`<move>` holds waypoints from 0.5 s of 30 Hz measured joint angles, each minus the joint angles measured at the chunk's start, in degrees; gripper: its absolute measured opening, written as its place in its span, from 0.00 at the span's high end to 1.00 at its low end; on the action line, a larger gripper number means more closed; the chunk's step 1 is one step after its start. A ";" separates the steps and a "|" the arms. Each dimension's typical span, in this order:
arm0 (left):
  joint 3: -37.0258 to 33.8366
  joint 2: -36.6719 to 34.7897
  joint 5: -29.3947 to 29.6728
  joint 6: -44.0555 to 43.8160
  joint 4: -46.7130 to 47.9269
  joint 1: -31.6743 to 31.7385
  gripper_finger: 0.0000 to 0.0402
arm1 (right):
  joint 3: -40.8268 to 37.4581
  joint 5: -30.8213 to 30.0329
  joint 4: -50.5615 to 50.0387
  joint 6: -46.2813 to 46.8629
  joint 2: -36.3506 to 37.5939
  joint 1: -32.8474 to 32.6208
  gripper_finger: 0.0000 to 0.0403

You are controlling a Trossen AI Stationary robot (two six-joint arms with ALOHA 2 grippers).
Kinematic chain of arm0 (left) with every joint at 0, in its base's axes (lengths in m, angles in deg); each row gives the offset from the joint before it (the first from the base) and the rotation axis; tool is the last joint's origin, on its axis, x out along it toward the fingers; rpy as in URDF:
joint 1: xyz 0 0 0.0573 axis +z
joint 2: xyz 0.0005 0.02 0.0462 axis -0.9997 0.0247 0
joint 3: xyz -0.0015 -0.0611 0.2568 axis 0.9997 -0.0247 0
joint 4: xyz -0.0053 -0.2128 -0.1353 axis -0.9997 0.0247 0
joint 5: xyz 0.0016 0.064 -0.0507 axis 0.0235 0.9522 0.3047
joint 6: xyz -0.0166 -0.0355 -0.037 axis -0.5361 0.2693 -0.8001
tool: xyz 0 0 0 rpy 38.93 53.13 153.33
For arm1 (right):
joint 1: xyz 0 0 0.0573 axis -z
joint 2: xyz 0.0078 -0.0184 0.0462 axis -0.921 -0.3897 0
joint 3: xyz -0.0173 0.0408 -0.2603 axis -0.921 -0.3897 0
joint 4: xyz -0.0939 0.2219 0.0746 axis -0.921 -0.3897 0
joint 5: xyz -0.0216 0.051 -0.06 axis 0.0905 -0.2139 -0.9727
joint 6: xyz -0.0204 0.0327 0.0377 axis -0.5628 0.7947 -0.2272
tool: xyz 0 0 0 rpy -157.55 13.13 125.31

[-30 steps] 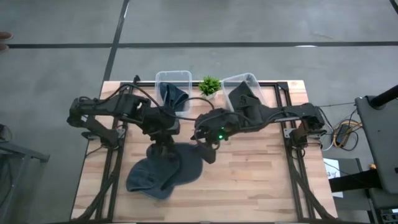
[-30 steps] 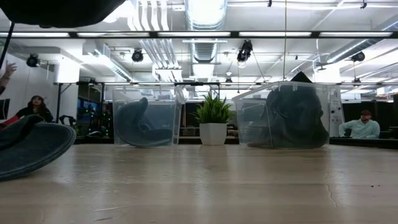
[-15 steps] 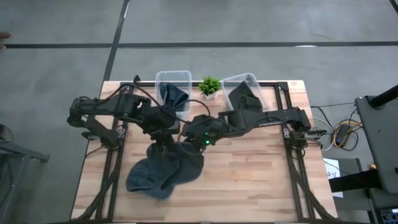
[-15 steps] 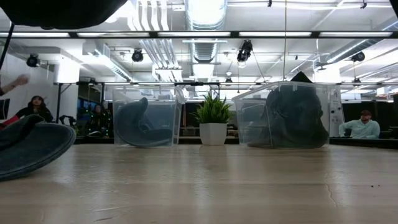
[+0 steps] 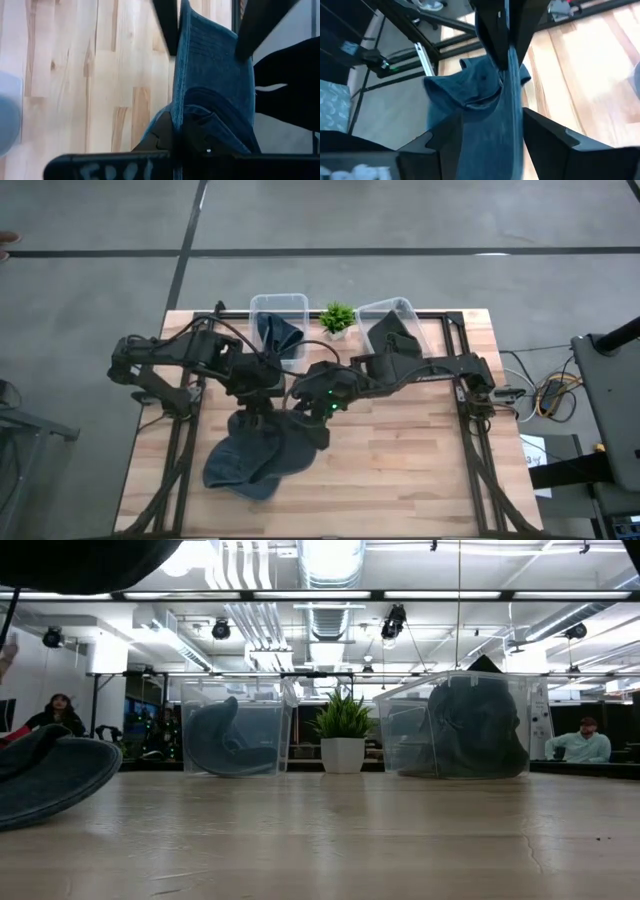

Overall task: Pick & Place hat
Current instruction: Put the right blue cap into the left transparent bin

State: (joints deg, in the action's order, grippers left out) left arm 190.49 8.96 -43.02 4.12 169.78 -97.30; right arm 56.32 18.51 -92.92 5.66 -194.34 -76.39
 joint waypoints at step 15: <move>-0.02 -0.13 0.30 -0.21 0.01 0.01 0.98 | -0.34 -4.48 -5.71 -3.26 5.18 -0.01 0.53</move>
State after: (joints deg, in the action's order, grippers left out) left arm 190.47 8.83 -42.72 3.92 169.78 -97.29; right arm 55.98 14.03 -98.63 2.40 -189.16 -76.40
